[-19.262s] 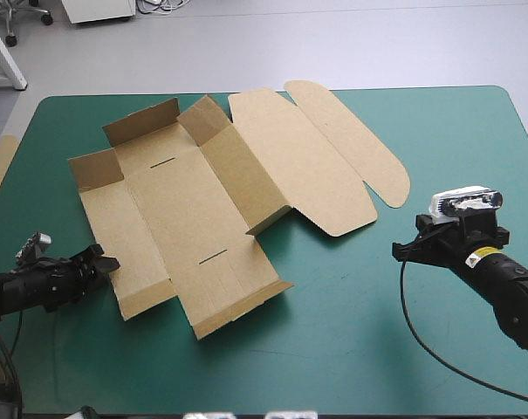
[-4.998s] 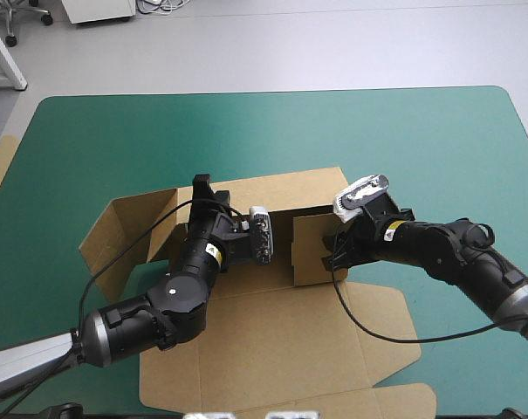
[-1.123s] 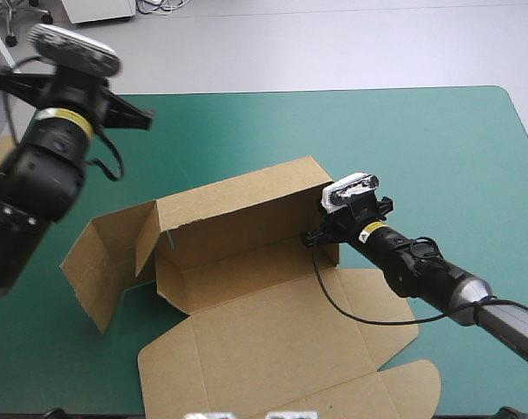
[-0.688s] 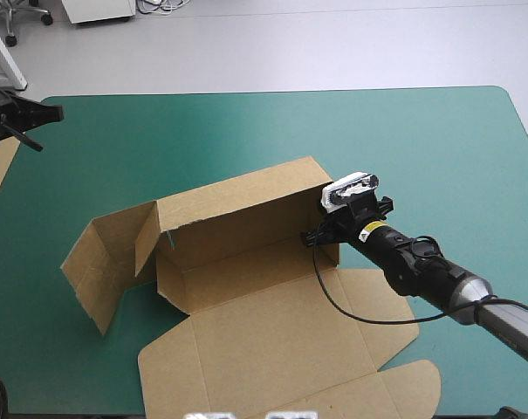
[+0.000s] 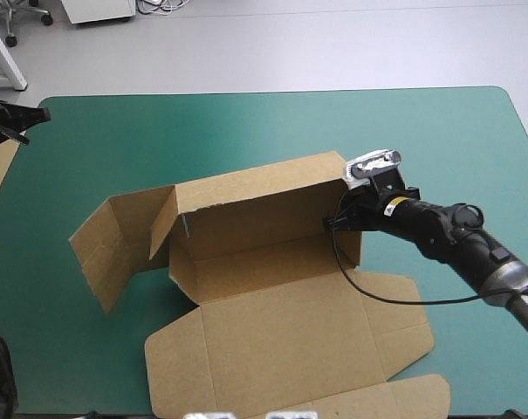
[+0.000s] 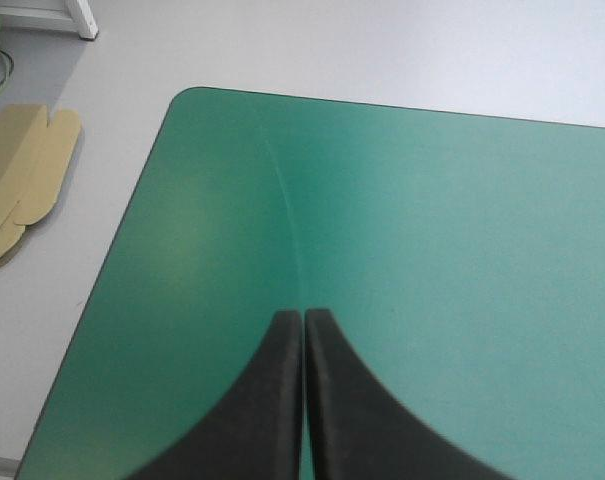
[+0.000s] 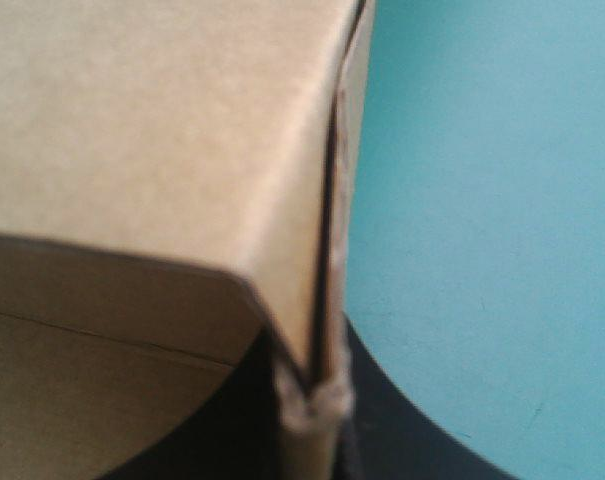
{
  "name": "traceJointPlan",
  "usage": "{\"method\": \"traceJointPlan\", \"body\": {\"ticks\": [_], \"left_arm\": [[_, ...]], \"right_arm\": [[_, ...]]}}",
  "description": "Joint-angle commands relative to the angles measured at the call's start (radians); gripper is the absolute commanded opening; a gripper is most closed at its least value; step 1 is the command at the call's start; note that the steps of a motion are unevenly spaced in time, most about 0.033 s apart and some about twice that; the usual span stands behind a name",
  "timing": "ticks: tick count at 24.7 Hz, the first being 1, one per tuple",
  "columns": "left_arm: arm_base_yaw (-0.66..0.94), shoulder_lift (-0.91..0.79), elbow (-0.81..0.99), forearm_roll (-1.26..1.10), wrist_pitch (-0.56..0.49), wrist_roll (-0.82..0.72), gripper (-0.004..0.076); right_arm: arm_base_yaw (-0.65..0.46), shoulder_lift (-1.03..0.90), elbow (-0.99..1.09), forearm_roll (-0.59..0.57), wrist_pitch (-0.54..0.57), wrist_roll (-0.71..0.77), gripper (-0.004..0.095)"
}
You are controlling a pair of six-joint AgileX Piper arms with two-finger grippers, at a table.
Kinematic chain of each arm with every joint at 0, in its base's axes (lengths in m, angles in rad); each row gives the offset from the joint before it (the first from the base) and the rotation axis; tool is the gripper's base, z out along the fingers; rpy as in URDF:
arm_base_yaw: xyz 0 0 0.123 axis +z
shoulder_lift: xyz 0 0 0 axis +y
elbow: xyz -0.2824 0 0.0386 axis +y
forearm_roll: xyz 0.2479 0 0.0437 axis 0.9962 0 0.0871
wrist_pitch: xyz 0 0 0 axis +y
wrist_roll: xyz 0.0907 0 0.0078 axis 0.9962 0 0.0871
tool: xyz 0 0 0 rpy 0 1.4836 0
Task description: Fold the box
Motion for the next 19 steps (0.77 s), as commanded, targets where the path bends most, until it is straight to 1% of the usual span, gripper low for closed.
{"method": "traceJointPlan", "body": {"ticks": [1, 3, 5, 6, 8, 11, 19], "left_arm": [[0.003, -0.025, -0.025, -0.026, -0.043, 0.015, -0.0006], [0.003, -0.019, -0.025, -0.029, -0.038, 0.015, -0.0007], [0.003, -0.014, -0.025, -0.029, -0.038, 0.015, -0.0007], [0.003, -0.014, -0.025, -0.029, -0.035, 0.015, -0.0006], [0.003, -0.012, -0.025, -0.029, -0.030, 0.015, -0.0006], [0.003, -0.012, -0.025, -0.031, -0.030, 0.015, -0.0007], [0.003, -0.012, -0.025, -0.035, -0.028, 0.015, -0.0007]], "right_arm": [[-0.038, -0.033, -0.177, -0.019, 0.164, 0.042, -0.0003], [-0.041, -0.003, -0.319, -0.062, 0.340, 0.096, -0.0003], [-0.041, 0.068, -0.447, -0.092, 0.497, 0.126, -0.0003], [-0.041, 0.120, -0.506, -0.090, 0.561, 0.126, -0.0004], [-0.041, 0.206, -0.578, -0.069, 0.635, 0.118, -0.0004], [-0.041, 0.258, -0.591, -0.042, 0.623, 0.095, -0.0004], [-0.041, 0.373, -0.587, -0.046, 0.554, 0.072, -0.0004]]}}
